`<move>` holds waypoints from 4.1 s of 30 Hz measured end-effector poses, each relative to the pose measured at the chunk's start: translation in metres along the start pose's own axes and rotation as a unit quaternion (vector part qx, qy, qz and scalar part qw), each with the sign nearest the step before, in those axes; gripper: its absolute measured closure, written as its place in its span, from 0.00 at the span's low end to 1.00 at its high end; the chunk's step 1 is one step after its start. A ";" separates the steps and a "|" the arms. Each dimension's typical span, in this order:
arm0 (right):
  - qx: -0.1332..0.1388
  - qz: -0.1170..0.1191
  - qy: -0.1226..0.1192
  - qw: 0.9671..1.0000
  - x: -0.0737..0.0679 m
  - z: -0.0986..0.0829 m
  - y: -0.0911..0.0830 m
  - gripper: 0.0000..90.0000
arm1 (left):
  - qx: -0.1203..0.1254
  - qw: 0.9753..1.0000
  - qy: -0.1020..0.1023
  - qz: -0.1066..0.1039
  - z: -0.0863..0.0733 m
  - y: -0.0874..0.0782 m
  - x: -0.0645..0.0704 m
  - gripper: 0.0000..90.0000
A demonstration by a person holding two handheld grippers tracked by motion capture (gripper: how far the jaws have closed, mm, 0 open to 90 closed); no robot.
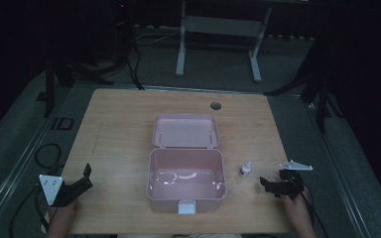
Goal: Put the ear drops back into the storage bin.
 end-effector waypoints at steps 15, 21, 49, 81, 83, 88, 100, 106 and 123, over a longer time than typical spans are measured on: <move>-0.153 0.041 -0.054 0.986 -0.013 0.012 -0.024 0.12 | -0.001 1.000 -0.002 0.000 0.000 0.000 0.000 0.03; -0.196 0.054 -0.078 0.976 -0.016 0.018 -0.032 0.12 | -0.001 1.000 -0.002 0.000 0.000 0.000 0.000 0.03; -0.357 0.063 -0.163 0.918 -0.028 0.030 -0.032 0.14 | -0.002 1.000 -0.004 -0.004 0.000 0.001 0.000 0.03; -0.354 0.092 -0.162 0.917 -0.056 0.081 0.022 0.17 | -0.002 1.000 -0.006 -0.010 0.000 0.001 0.000 0.03; -0.354 0.092 -0.162 0.916 -0.057 0.082 0.024 0.17 | -0.002 1.000 -0.005 -0.010 0.000 0.001 0.000 0.03; -0.357 0.087 -0.153 0.917 -0.061 0.088 0.034 0.23 | -0.002 1.000 -0.005 -0.011 0.000 0.001 0.000 0.03; -0.377 0.083 -0.163 0.908 -0.073 0.089 0.050 0.48 | -0.002 1.000 -0.004 -0.012 0.000 0.001 0.000 0.03; -0.384 0.077 -0.179 0.903 -0.074 0.088 0.053 0.55 | -0.002 1.000 -0.004 -0.013 0.000 0.001 0.000 0.03; -0.368 0.097 -0.321 0.867 -0.078 0.079 0.038 0.66 | -0.003 1.000 -0.004 -0.012 0.000 0.001 0.000 0.03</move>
Point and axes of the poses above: each handheld gripper's, and its own axes: y roughly forward along the jaws, z roughly out of its top, x roughly to its right, the point moved 5 cm from there along y, roughly forward along the jaws
